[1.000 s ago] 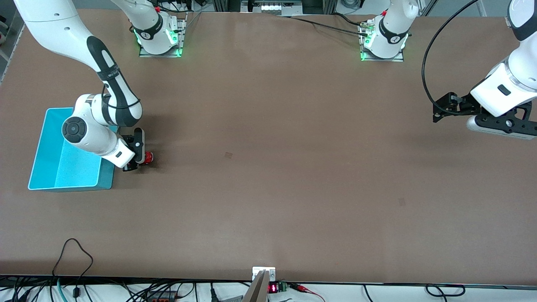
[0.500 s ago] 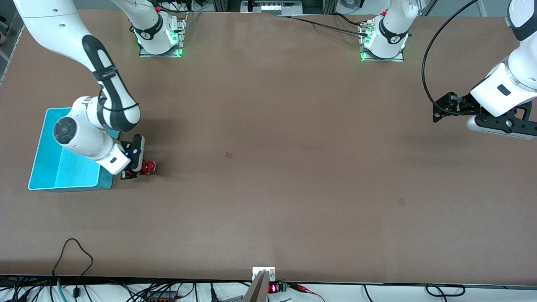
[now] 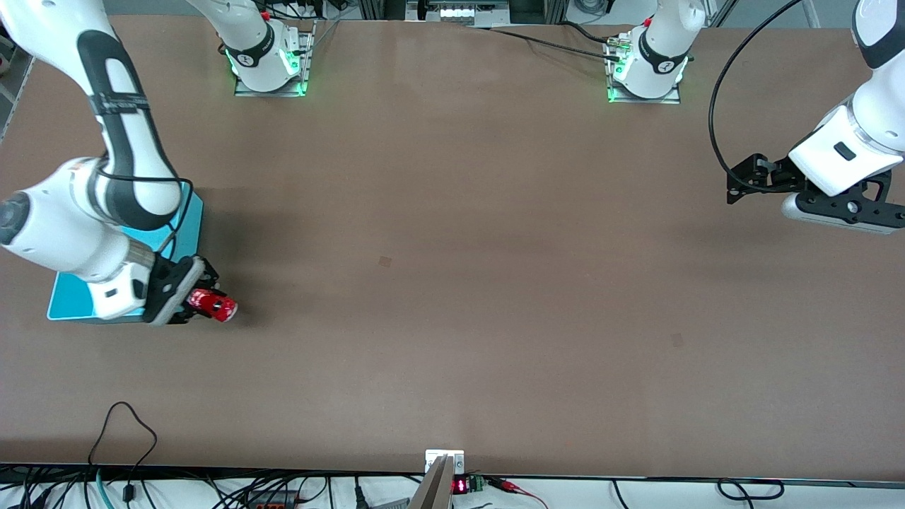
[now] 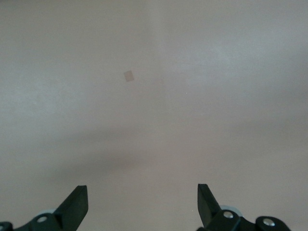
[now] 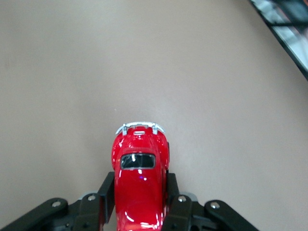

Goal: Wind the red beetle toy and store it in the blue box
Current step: 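Lift the car with the right gripper and carry it over the box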

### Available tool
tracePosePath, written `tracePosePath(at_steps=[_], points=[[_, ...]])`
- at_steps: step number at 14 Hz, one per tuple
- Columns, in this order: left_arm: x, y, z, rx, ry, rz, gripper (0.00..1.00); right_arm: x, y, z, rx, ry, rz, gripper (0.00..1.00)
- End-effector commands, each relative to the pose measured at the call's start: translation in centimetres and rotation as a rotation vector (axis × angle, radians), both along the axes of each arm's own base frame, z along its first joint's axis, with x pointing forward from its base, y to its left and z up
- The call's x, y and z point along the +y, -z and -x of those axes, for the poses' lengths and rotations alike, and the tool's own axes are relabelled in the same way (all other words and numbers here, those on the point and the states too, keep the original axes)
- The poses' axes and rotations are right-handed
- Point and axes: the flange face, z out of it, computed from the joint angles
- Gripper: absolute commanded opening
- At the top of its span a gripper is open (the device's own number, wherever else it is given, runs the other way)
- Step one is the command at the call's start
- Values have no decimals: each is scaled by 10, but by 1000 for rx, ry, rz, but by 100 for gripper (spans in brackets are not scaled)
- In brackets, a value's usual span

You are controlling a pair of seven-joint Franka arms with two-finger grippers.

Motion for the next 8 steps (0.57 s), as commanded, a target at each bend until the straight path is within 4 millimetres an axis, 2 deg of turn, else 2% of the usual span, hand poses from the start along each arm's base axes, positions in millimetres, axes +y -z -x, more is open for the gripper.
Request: tracePosePath(at_steps=[1,2,4,5,8], points=[[-1,-5,4,4,-3,-19,100,-37,-31,19,149,272,-41,5],[-1,-6,4,2,-3,-19,100,-58,-39,29,220,367,-42,5],[-1,-5,4,4,-3,-19,100,-104,-40,47,309,458,17,5],[-1,-5,4,4,-3,-19,100,-125,-35,54,330,508,35,5],[-1,-5,4,4,-3,-19,100,-194,5,81,428,711,71,3]])
